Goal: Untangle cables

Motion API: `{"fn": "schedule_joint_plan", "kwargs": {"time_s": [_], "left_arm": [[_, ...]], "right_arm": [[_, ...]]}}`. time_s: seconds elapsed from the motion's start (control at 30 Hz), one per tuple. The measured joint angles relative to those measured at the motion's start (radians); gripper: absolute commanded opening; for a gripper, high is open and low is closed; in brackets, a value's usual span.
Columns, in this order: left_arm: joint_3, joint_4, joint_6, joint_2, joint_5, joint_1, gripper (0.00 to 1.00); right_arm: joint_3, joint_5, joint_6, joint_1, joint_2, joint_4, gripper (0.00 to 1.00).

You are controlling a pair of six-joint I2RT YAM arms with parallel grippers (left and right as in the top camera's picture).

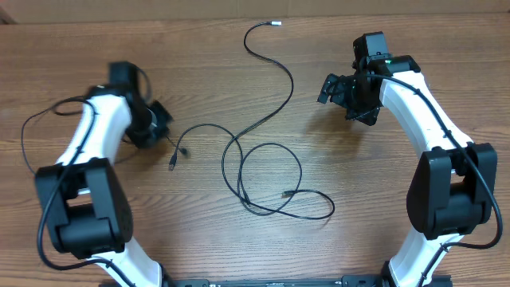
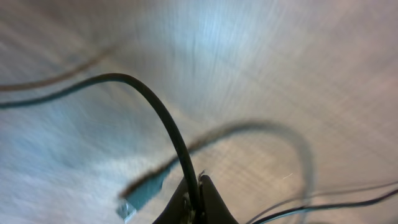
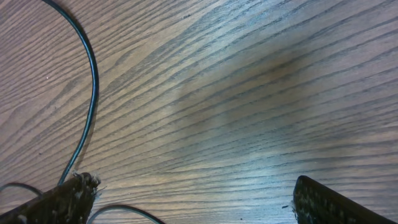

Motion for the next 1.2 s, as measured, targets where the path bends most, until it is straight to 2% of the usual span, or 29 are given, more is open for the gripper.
{"fn": "schedule_joint_plan", "kwargs": {"time_s": [0.23, 0.37, 0.53, 0.77, 0.8, 0.83, 0.93, 0.97, 1.2], "left_arm": [[0.091, 0.134, 0.000, 0.000, 0.021, 0.166, 0.04], [0.091, 0.171, 0.000, 0.000, -0.049, 0.240, 0.04], [0.087, 0.248, 0.000, 0.002, -0.157, 0.268, 0.04], [0.058, 0.311, 0.000, 0.106, -0.189, 0.251, 0.04], [0.055, 0.315, 0.000, 0.128, -0.193, 0.250, 0.13], [0.051, 0.320, 0.000, 0.155, -0.197, 0.250, 0.15], [0.045, 0.362, 0.005, 0.209, -0.210, 0.249, 0.38], [0.050, 0.377, 0.003, 0.208, -0.219, 0.247, 0.43], [0.053, 0.409, 0.011, 0.225, -0.241, 0.246, 0.36]], "right_arm": [[0.000, 0.000, 0.000, 0.000, 0.000, 0.000, 1.00], [0.000, 0.000, 0.000, 0.000, 0.000, 0.000, 1.00], [0.000, 0.000, 0.000, 0.000, 0.000, 0.000, 1.00], [0.000, 0.000, 0.000, 0.000, 0.000, 0.000, 1.00], [0.000, 0.000, 0.000, 0.000, 0.000, 0.000, 1.00], [0.000, 0.000, 0.000, 0.000, 0.000, 0.000, 1.00], [0.000, 0.000, 0.000, 0.000, 0.000, 0.000, 1.00], [0.000, 0.000, 0.000, 0.000, 0.000, 0.000, 1.00], [0.000, 0.000, 0.000, 0.000, 0.000, 0.000, 1.00]]}}
